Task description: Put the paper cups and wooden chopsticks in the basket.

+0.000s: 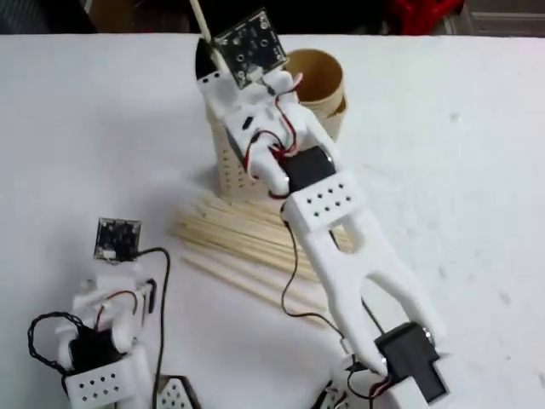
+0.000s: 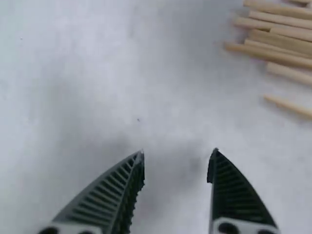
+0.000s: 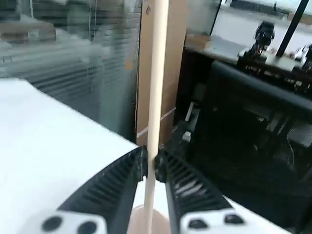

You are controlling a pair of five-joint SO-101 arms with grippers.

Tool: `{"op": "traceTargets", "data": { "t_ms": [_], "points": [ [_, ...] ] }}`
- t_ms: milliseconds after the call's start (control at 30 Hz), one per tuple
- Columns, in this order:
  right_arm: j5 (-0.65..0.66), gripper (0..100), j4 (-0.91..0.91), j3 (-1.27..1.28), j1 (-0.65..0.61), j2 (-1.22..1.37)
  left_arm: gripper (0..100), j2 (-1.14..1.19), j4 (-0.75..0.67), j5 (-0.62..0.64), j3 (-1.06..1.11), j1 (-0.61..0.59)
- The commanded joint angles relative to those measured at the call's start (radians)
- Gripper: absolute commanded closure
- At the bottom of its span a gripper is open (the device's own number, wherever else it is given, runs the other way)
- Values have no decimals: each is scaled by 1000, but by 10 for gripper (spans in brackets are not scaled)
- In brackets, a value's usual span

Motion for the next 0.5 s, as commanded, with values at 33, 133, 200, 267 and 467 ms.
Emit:
{"op": "traceTargets", "data": {
  "t_ms": [33,133,200,267,467],
  "points": [
    [-21,953,-21,28,15,-59,781,-4,2,-5,-3,-5],
    [-40,875,-19,83,15,-119,781,-4,2,-5,-3,-5],
    [-40,866,-19,132,15,-162,781,-4,2,-5,-3,-5],
    [-38,886,-19,184,15,-208,781,-4,2,-5,-3,-5],
    [-38,907,113,319,15,-367,781,-4,2,-5,-3,-5]
  ]
}}
